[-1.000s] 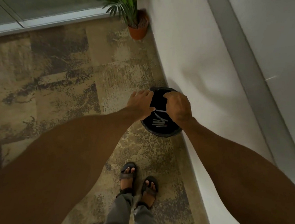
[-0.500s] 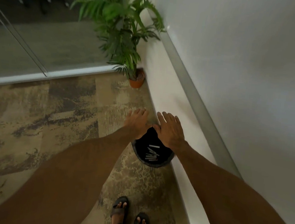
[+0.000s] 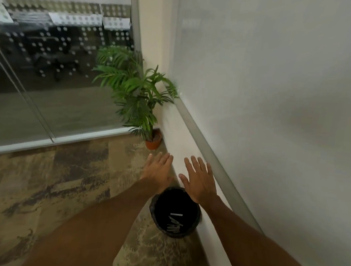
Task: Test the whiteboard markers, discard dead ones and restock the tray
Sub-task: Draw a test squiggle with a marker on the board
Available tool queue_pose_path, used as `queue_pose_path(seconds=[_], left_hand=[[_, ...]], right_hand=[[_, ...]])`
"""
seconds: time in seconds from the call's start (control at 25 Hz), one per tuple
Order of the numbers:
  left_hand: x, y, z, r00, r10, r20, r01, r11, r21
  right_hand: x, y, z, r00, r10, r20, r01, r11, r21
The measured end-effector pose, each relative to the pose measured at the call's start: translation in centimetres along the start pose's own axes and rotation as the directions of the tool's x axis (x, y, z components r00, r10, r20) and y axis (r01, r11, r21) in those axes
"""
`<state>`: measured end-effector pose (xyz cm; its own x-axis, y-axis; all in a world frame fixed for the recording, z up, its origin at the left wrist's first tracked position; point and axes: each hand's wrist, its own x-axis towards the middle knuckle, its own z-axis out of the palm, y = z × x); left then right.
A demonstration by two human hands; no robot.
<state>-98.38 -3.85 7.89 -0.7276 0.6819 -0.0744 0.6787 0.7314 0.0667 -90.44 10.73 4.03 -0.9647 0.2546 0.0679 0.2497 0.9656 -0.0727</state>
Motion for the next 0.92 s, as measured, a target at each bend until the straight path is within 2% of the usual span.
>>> queue_pose_path(seconds=[0.2, 0.44, 0.64, 0.92], left_hand=[[-1.4, 0.6, -2.2, 0.995, 0.094, -0.029, -0.092, 0.993, 0.080], [-2.9, 2.1, -3.3, 0.969, 0.239, -0.068, -0.232, 0.968, 0.093], [-6.1, 5.4, -4.0, 0.908, 0.409, -0.095, -0.400, 0.911, 0.099], [-11.5, 13.3, -3.8, 0.775, 0.629, -0.064, -0.627, 0.777, 0.057]], right_hand=[[-3.2, -0.5, -2.8, 0.994, 0.097, -0.044, -0.099, 0.995, -0.030], [-8.4, -1.5, -6.2, 0.958, 0.270, -0.098, -0.273, 0.962, -0.021], [-14.5, -2.7, -8.7, 0.893, 0.443, -0.084, -0.448, 0.893, -0.047], [-25.6, -1.1, -9.7, 0.741, 0.666, -0.086, -0.671, 0.738, -0.069]])
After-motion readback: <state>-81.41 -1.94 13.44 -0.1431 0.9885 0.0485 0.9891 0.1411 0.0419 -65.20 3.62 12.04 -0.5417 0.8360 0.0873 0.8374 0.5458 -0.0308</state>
